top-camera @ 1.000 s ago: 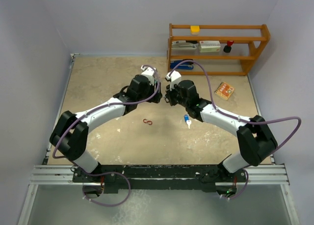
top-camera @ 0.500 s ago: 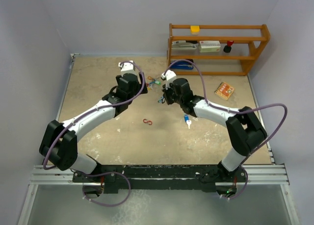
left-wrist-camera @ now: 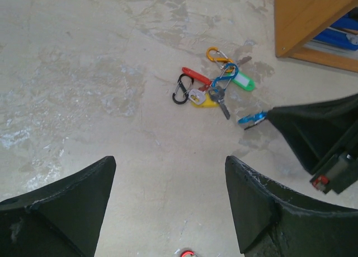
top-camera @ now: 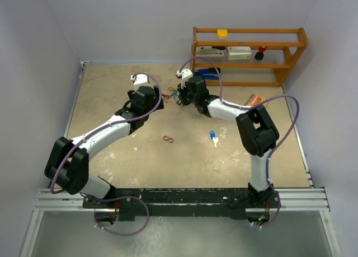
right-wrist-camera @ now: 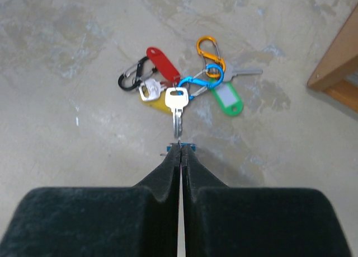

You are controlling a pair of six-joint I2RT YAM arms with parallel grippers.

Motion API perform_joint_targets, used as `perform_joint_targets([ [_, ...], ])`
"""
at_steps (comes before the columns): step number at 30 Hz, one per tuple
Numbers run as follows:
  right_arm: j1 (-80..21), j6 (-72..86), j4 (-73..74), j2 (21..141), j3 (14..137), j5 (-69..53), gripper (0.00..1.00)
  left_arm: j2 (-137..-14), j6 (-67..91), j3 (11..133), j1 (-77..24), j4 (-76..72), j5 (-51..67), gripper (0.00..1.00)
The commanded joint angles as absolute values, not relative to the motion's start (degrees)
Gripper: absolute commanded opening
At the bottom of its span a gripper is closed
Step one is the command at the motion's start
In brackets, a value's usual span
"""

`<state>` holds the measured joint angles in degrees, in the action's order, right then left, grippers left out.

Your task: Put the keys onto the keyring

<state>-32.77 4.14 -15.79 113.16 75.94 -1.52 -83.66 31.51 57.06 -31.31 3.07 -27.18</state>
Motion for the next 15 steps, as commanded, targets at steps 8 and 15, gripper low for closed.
perform_joint_targets([
  [8,-30.8,7.0,-19.7,114.9,82.1,-3.0,0.51,-80.9,32.6,54.9,-30.7,4.1,-27.9,0.76],
  [15,-30.8,7.7,-16.4,106.4,73.7,-2.2,0.54,-81.8,33.6,54.1,-30.7,3.8,-27.0,0.76],
])
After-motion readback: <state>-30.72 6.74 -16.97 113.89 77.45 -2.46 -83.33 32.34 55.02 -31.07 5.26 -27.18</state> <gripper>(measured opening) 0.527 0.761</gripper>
